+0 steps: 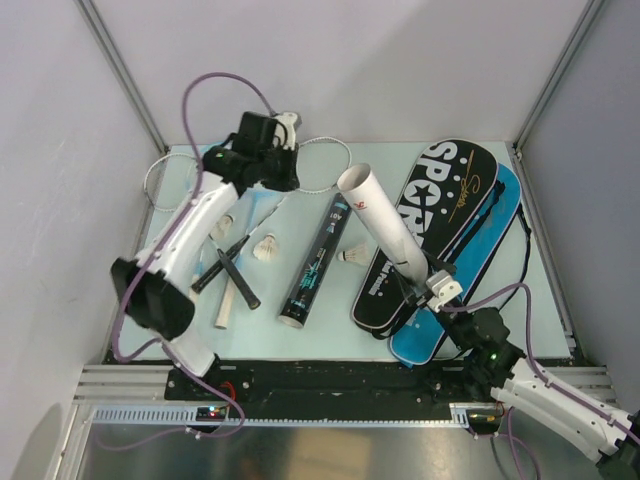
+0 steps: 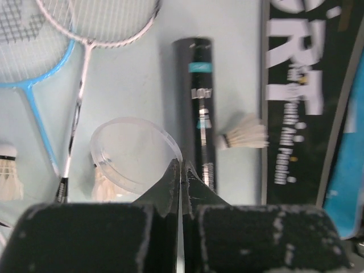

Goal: Pack up the badminton gear
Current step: Close the lid on the shuttle tube.

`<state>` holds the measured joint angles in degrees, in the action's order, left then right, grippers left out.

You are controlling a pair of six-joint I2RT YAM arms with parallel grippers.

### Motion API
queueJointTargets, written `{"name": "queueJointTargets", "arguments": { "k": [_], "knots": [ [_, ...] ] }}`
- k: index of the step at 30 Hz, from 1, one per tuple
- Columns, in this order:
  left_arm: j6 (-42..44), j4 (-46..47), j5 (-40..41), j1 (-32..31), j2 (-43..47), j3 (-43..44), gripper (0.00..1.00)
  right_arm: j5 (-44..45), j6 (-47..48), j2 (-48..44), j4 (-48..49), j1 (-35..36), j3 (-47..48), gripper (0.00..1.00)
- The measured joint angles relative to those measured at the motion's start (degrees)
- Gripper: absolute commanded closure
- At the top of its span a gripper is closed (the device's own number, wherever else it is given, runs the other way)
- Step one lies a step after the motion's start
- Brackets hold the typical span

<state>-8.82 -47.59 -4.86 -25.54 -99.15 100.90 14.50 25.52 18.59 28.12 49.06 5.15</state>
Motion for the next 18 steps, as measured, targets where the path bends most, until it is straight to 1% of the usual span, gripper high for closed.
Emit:
{"name": "queueJointTargets", "arguments": {
  "k": [5,8,12,18],
  "knots": [
    [-3.2,0.3,-6.9,0.3,9.7,0.0,1.0,-2.7,0.7,1.6,-0.9,0.0,0.0,0.7],
    [-4.6,0.4,-11.9,0.3,15.1,-1.5,1.0,-5.1,1.6,1.7,-1.7,0.1,0.0,0.7],
    [-6.1,0.3,-18.7,0.4,22.6,-5.7,1.0,-7.5,2.8,1.8,-2.8,0.2,0.0,0.71],
    [-7.5,0.0,-26.1,0.4,32.7,-11.5,1.0,-9.9,4.4,2.9,-4.8,0.2,0.0,0.71]
  ]
}}
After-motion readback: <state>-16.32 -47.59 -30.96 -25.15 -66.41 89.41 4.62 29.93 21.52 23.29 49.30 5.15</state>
